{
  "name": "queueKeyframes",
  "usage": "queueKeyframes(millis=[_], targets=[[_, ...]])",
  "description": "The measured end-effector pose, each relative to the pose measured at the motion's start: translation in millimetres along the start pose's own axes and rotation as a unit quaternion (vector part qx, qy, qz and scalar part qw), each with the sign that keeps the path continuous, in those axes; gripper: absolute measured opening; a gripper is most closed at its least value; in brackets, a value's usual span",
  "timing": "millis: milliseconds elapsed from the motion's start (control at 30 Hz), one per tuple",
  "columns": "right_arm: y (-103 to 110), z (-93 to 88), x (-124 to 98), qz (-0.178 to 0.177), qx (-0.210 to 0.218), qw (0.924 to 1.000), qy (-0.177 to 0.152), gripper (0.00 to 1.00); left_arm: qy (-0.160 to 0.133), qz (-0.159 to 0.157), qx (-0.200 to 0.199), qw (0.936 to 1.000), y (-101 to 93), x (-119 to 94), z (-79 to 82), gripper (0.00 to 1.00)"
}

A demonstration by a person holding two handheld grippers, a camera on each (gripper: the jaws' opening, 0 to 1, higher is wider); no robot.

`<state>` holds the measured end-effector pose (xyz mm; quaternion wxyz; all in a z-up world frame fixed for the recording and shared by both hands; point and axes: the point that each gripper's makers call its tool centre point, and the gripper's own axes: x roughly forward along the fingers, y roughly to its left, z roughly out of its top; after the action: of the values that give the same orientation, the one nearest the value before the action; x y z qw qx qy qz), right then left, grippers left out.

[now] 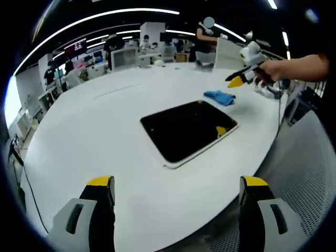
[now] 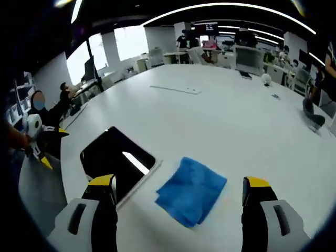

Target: Wipe the mirror surface with the cleaning cloth until all visible marks leave the cleaned area.

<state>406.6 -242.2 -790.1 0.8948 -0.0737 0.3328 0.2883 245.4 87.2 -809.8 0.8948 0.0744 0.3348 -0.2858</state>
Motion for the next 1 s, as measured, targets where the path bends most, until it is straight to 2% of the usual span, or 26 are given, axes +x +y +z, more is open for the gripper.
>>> queueKeyframes(millis=[100,167,233,367,433,567,667,767,900,1000], targets=[[5.7,-2.7,-13.1,0.0,0.02,0.9996,-0.019,1.0,-0.019,-0.003,0.003,0.9998,0.3,-1.1,5.6,0.99],[17.4,1.5,-21.5,0.009,0.024,0.9987,-0.044,1.0,-0.03,-0.003,0.0,0.9995,1.6,-3.2,8.4,0.99],[30.7,-3.6,-34.0,0.009,0.025,0.9978,-0.061,1.0,-0.032,0.001,0.002,0.9995,2.6,-3.0,9.6,0.99],[47.7,-14.1,-50.8,-0.002,0.038,0.9972,-0.064,1.0,-0.042,-0.014,-0.011,0.999,-1.1,-4.9,13.0,0.99],[49.5,-21.9,-62.0,-0.039,0.019,0.997,-0.064,1.0,-0.052,-0.016,-0.015,0.9984,-1.4,-6.8,16.5,0.99],[65.7,-36.1,-70.7,-0.048,0.024,0.9964,-0.066,1.0,-0.06,-0.028,-0.013,0.9977,-5.8,-7.2,19.1,0.99],[76.9,-35.5,-78.2,-0.05,0.015,0.9959,-0.074,1.0,-0.065,-0.034,-0.012,0.9973,-9.4,-9.2,21.9,0.99],[80.1,-36.2,-82.0,-0.063,0.014,0.9945,-0.082,1.0,-0.086,-0.038,-0.012,0.9955,-10.8,-11.9,28.9,0.99],[93.8,-38.9,-86.0,-0.073,0.027,0.9931,-0.088,1.0,-0.091,-0.049,-0.006,0.9947,-15.9,-12.6,30.9,0.99],[109.2,-43.9,-85.5,-0.079,0.03,0.9932,-0.08,1.0,-0.089,-0.049,0.0,0.9948,-17.1,-12.5,30.9,0.99]])
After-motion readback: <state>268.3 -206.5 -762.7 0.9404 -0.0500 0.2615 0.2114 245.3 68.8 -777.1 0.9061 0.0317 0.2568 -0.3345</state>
